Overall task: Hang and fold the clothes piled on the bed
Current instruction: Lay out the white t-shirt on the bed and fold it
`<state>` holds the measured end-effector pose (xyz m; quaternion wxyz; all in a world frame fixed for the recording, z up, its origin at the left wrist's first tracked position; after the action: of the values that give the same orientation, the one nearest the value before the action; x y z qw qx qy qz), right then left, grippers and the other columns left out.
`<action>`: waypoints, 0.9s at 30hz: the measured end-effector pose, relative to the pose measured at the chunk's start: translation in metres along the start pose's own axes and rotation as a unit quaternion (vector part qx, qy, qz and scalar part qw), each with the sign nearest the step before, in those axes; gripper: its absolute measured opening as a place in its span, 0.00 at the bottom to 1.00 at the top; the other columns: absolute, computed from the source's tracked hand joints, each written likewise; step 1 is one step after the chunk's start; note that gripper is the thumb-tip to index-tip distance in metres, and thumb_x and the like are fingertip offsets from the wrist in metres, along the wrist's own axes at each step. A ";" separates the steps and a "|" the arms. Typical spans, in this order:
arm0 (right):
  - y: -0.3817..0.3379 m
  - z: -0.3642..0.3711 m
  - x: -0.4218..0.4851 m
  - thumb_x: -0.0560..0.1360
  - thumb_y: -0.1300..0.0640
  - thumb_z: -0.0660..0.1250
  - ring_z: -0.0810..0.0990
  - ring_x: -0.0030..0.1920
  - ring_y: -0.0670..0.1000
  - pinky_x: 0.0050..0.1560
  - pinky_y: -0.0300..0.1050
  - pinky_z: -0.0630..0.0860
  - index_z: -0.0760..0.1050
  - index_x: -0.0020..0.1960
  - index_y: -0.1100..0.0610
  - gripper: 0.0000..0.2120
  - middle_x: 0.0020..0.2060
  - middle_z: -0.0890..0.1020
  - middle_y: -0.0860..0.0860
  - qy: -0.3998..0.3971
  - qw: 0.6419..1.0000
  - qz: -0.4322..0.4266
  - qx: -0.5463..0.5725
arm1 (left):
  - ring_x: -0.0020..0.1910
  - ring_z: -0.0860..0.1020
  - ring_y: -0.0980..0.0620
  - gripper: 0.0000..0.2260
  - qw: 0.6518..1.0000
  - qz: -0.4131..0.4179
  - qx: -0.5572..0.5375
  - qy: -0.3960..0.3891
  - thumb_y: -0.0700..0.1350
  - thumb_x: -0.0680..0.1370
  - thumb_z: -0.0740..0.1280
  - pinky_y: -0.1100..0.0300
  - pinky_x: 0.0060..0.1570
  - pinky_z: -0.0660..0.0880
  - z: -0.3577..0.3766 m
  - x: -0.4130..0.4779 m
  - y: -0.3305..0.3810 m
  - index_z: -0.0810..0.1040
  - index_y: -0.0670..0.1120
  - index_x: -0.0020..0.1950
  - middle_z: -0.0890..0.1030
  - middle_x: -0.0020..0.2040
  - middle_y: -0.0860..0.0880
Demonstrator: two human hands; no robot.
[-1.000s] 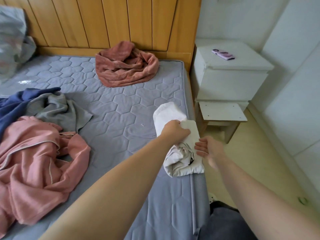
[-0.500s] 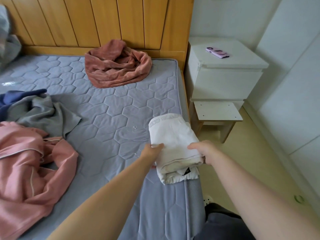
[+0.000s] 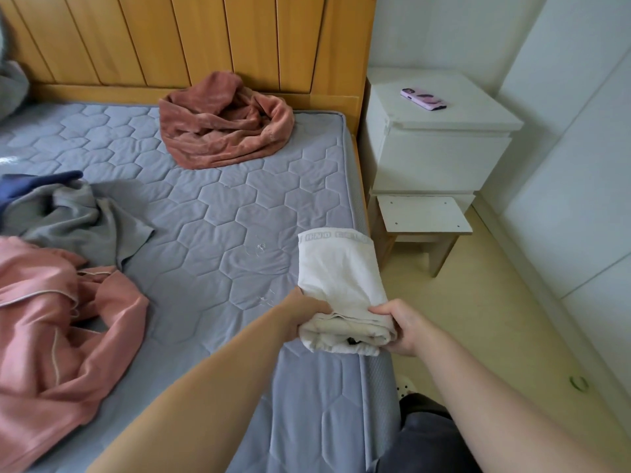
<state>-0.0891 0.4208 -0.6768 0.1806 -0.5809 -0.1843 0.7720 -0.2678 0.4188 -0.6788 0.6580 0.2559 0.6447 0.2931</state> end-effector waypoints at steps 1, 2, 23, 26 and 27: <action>-0.001 0.003 -0.007 0.78 0.63 0.59 0.82 0.37 0.57 0.30 0.45 0.80 0.76 0.49 0.67 0.09 0.38 0.83 0.60 -0.033 0.998 0.008 -0.053 | 0.51 0.80 0.44 0.27 0.999 0.007 0.028 -0.022 0.35 0.71 0.71 0.53 0.48 0.79 -0.008 -0.004 0.007 0.67 0.41 0.68 0.78 0.59 0.40; -0.002 0.006 -0.015 0.79 0.61 0.60 0.83 0.36 0.55 0.29 0.43 0.79 0.76 0.49 0.65 0.09 0.38 0.83 0.58 -0.069 0.990 0.019 -0.124 | 0.49 0.81 0.45 0.23 0.997 0.012 0.046 -0.056 0.33 0.73 0.69 0.54 0.47 0.79 -0.018 -0.009 0.013 0.69 0.41 0.66 0.79 0.57 0.40; -0.039 0.035 0.018 0.74 0.56 0.69 0.79 0.47 0.54 0.45 0.47 0.75 0.73 0.44 0.55 0.06 0.45 0.80 0.51 0.139 0.839 -0.296 -0.435 | 0.77 0.36 0.46 0.42 0.611 0.163 0.771 0.069 0.46 0.76 0.64 0.36 0.71 0.48 -0.017 -0.077 -0.026 0.34 0.50 0.77 0.34 0.77 0.50; -0.058 0.034 0.007 0.73 0.59 0.68 0.78 0.38 0.55 0.38 0.49 0.74 0.72 0.36 0.58 0.08 0.35 0.78 0.53 0.170 0.854 -0.334 -0.361 | 0.77 0.40 0.50 0.39 0.669 0.191 0.712 0.094 0.38 0.77 0.61 0.40 0.72 0.52 -0.015 -0.085 -0.013 0.37 0.49 0.78 0.39 0.78 0.52; -0.065 0.033 0.001 0.72 0.59 0.67 0.76 0.35 0.54 0.35 0.47 0.71 0.71 0.35 0.60 0.09 0.32 0.76 0.54 0.191 0.847 -0.359 -0.343 | 0.77 0.41 0.51 0.39 0.675 0.209 0.700 0.104 0.37 0.77 0.61 0.42 0.73 0.52 -0.011 -0.088 -0.009 0.37 0.48 0.78 0.39 0.78 0.53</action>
<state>-0.1173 0.4756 -0.6371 0.2661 -0.6349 -0.5950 0.4148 -0.2781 0.3495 -0.6242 0.1370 0.7375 0.6552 -0.0894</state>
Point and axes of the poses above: each hand's wrist, its own x-axis towards the middle knuckle, its own z-axis out of the palm, y = z × x, the point moved 7 cm from there along x, towards the middle knuckle
